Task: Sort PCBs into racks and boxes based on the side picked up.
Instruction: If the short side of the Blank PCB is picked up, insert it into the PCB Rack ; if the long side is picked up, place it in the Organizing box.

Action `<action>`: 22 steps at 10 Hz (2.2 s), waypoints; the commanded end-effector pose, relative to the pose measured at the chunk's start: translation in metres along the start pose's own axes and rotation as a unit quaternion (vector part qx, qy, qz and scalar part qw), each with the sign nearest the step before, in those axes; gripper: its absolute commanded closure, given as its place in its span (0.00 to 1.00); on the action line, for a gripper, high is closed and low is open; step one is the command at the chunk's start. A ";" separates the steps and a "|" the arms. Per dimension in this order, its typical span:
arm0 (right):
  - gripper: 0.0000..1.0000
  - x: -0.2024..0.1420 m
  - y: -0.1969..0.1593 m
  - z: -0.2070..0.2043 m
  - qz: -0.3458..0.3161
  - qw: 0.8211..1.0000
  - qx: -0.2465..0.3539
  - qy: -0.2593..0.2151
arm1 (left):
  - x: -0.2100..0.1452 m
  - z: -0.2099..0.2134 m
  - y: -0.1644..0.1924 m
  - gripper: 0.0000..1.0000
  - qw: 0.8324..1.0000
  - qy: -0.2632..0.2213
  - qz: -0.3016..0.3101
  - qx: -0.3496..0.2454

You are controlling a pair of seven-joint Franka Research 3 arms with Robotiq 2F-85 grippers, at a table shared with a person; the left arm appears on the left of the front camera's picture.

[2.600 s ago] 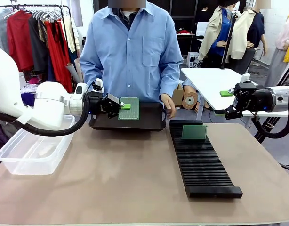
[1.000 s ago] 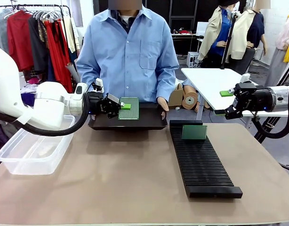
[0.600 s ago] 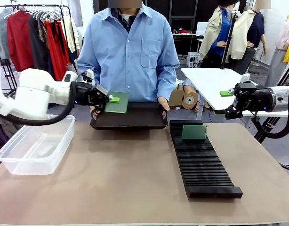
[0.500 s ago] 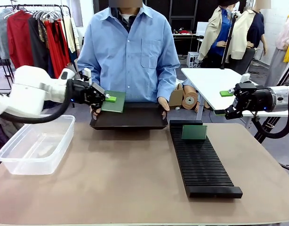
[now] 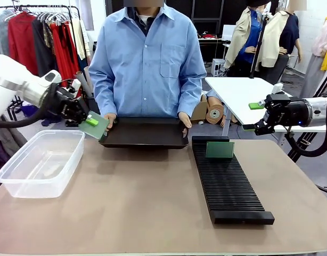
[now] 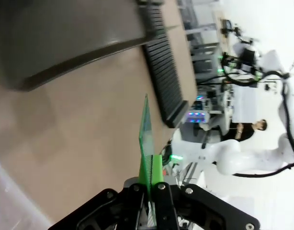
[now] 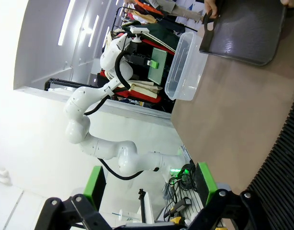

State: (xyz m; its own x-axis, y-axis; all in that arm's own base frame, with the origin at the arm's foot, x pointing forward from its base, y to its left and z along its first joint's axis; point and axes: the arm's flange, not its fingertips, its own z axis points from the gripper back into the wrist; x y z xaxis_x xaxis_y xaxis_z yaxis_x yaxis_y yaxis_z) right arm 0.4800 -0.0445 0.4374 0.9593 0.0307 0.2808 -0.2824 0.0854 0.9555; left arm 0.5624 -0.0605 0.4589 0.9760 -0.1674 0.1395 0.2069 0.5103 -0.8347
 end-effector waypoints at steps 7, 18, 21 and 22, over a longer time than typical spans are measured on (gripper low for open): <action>0.00 0.001 0.002 -0.001 0.002 1.000 0.004 -0.005 | -0.006 0.076 0.039 1.00 0.972 0.042 0.050 0.226; 0.00 0.001 0.002 -0.001 0.002 1.000 0.004 -0.005 | 0.004 0.051 0.097 1.00 0.959 0.032 0.024 0.279; 0.00 0.001 0.002 -0.001 0.002 1.000 0.004 -0.005 | 0.004 0.030 0.125 1.00 0.963 0.037 0.022 0.266; 0.00 0.001 0.002 -0.001 0.002 1.000 0.004 -0.005 | 0.004 0.026 0.132 1.00 0.961 0.036 0.021 0.273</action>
State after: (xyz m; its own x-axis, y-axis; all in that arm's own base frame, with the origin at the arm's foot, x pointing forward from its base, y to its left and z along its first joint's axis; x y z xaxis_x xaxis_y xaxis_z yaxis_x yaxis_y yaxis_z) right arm 0.4800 -0.0445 0.4373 0.9593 0.0306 0.2807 -0.2823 0.0854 0.9555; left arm 0.5971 0.0268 0.3671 0.9824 -0.1846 0.0289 0.1794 0.8886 -0.4222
